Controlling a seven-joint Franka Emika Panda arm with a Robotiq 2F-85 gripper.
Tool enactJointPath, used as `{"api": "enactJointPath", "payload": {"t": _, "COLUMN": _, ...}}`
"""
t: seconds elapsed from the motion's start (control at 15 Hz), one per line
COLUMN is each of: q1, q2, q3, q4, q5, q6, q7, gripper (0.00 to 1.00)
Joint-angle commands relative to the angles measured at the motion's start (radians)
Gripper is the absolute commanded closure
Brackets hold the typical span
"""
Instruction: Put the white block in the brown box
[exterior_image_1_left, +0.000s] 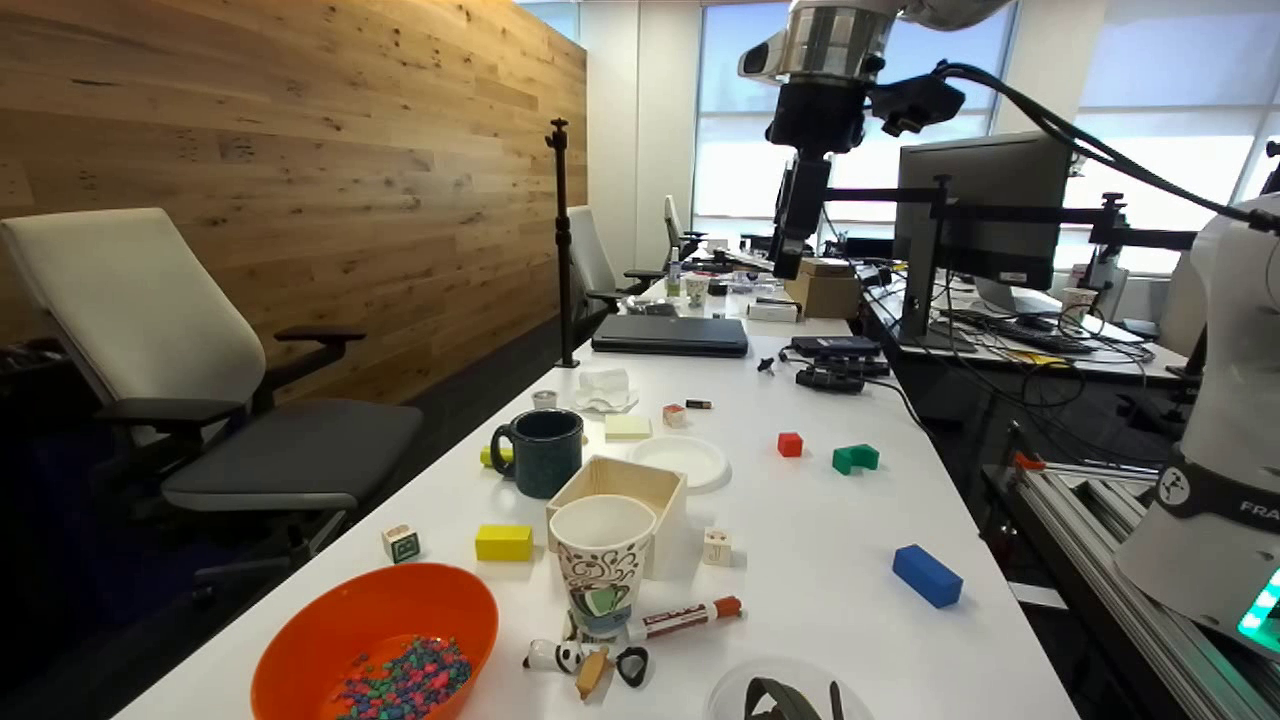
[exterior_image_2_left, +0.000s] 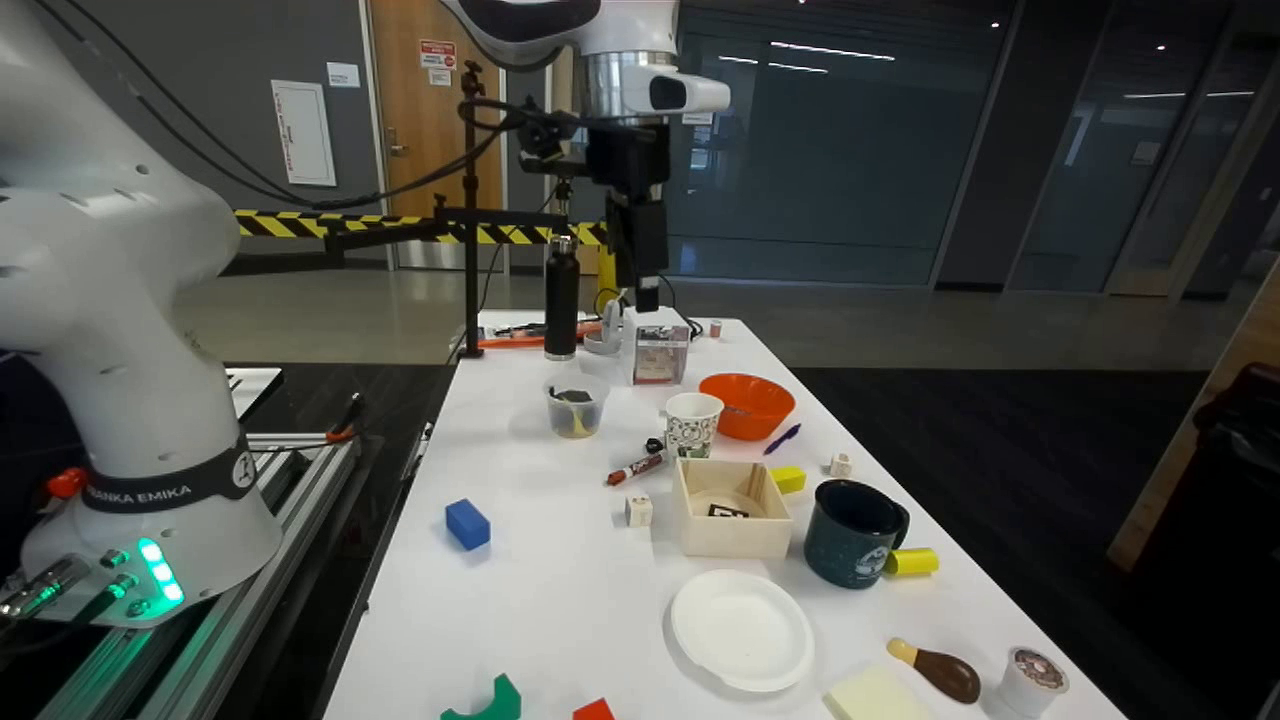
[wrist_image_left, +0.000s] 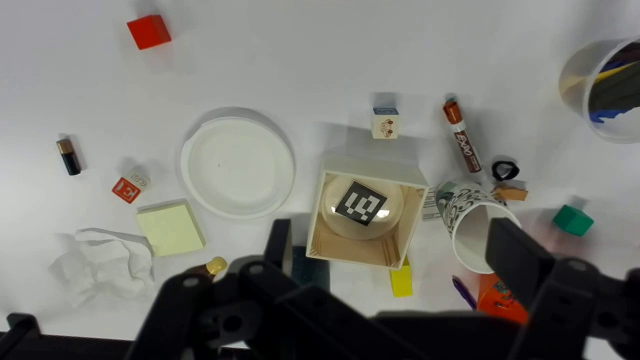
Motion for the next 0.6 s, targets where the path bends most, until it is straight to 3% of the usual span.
{"api": "enactJointPath", "payload": {"t": 0.0, "q1": 0.008, "q2": 0.051, "q3": 0.007, "q4": 0.045, "q5": -0.025, "q6": 0.016, "q7": 0.016, "gripper": 0.00}}
{"api": "enactJointPath", "payload": {"t": 0.53, "q1": 0.008, "q2": 0.153, "q3": 0.059, "q4": 0.126, "q5": -0.046, "q6": 0.040, "q7": 0.104, "gripper": 0.00}}
